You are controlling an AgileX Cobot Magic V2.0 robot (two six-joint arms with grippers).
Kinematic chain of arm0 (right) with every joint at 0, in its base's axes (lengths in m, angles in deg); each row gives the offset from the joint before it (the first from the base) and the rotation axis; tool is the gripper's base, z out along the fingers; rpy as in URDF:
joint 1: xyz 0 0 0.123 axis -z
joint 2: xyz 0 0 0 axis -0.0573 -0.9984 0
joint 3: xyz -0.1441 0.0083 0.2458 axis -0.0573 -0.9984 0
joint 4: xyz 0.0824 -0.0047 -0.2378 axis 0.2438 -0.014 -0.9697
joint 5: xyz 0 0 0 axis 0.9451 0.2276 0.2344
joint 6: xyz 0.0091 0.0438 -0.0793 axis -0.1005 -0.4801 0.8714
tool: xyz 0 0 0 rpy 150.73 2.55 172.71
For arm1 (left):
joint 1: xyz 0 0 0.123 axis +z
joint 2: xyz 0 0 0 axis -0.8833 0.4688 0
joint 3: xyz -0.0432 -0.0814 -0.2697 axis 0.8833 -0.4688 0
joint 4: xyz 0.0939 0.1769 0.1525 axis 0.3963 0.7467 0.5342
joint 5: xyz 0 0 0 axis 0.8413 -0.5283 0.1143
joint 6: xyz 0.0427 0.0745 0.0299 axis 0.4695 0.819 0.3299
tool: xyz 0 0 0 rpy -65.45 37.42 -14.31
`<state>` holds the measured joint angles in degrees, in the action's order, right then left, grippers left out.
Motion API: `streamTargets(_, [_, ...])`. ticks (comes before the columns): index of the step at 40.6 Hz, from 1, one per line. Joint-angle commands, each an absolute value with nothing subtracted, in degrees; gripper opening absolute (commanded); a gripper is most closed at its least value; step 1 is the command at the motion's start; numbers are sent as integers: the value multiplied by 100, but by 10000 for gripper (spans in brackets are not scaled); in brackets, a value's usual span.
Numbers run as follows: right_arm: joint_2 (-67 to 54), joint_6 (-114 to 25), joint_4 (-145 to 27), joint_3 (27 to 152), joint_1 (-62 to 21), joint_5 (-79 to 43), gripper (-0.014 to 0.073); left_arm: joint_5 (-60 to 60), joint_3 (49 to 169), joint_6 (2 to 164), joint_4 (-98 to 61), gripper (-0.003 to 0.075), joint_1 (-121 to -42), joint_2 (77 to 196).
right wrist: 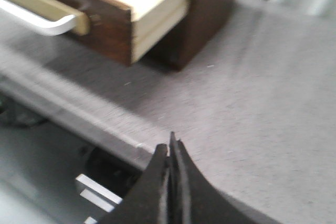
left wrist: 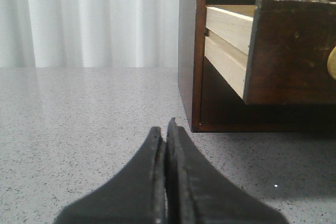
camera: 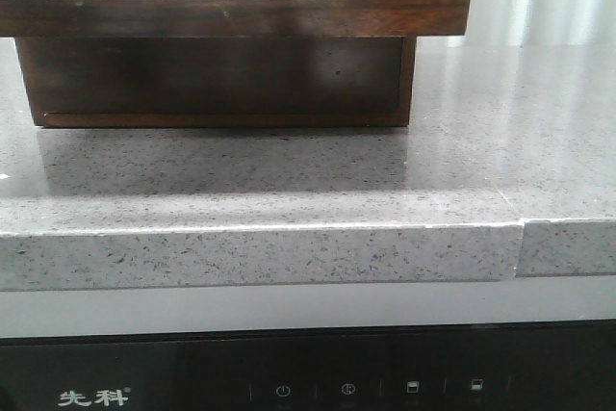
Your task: Put scissors in drawer with both arms
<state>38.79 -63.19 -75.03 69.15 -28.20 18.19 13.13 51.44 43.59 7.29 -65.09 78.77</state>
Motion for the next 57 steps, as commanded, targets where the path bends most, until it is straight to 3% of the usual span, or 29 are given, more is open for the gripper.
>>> streamTargets(1, [4201, -6278, -7605, 6353, -2169, 506, -69, 1770, 4990, 4373, 692, -20, -6510, 7767])
streamTargets(9, [4871, -6278, -7600, 4838, -1023, -1128, -69, 1770, 4990, 4373, 692, -20, -6510, 7767])
streamTargets(18, [5338, -6283, -7600, 3555, -299, -2068, -69, 1770, 4990, 4373, 692, -20, -6510, 7767])
streamTargets(31, [5338, -6283, -7518, 2739, -355, -3087, -69, 1770, 4990, 4373, 692, -20, -6510, 7767])
streamTargets(57, [5338, -6329, -7164, 2752, -391, -3113, -69, 1770, 4990, 4373, 692, -20, -6510, 7767])
